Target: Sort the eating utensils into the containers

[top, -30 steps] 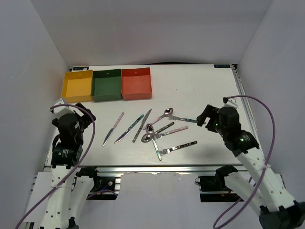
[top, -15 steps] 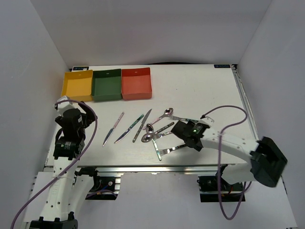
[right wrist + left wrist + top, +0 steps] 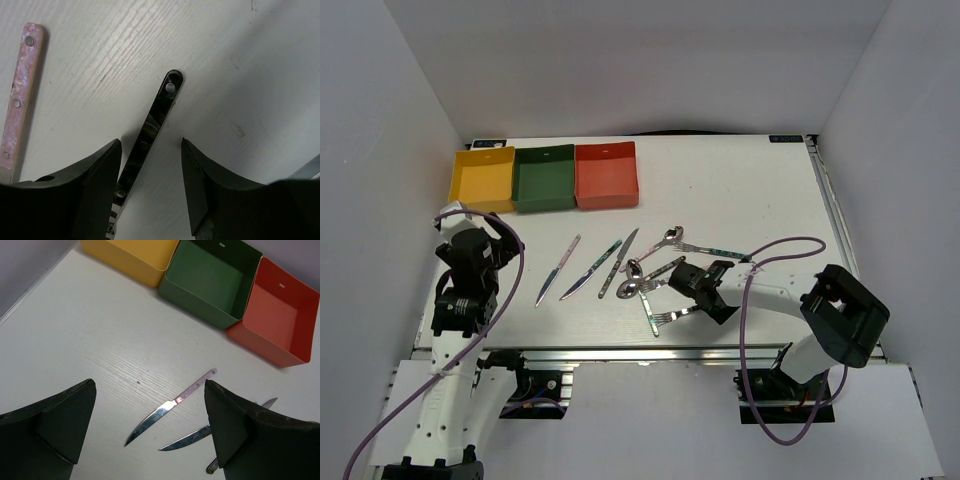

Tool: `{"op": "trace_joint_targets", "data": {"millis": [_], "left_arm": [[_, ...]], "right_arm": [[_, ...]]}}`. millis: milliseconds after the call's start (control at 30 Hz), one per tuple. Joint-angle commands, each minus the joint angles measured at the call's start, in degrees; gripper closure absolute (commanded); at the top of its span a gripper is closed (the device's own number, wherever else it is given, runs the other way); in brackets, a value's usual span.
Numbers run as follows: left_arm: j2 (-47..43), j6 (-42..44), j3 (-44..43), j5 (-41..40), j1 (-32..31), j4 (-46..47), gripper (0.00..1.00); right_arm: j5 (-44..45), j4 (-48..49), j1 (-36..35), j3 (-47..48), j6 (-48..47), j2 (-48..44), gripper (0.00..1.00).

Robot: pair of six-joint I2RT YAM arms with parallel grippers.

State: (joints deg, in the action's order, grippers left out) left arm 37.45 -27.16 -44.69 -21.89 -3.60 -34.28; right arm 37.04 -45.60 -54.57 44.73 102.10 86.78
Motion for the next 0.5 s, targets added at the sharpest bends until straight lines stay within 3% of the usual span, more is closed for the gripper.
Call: {"op": "trace_joint_targets", "data": {"millis": [0,133,167,267,400,467], "left_arm": [[-0.01,0.44,-0.05,0.44,-0.18,0.53,0.02],[-0.19,0.44,-0.14,0.45,-0.27,0.36,0.02],[-0.19,0.44,-0.14,0.44,-0.27,0.44,0.02],[-0.27,0.44,-0.14,0.27,-0.45,0.27,0.02],[-0.36,0.44,-0.23,0.88,-0.71,0.53,0.02],[-0.71,1.05,-0.23,3.67,-0.89,0.88,0.02]], "right_arm": [[-1.17,2.09,-0.45,-1.48,5.47,1.54,0.44],[-2.93,2.89,-0.37,-3.59,8.37,1.99,0.6],[-3.2,2.8,-0.37,-3.77,8.98,1.73,0.71],[-3.2,2.71,-0.45,-3.95,10.22,0.32,0.75],[-1.97,1.84,-0.45,-3.42,11.18,-2.58,0.98],[-0.65,0.87,-0.45,-2.81,11.1,-4.85,1.0]]}}
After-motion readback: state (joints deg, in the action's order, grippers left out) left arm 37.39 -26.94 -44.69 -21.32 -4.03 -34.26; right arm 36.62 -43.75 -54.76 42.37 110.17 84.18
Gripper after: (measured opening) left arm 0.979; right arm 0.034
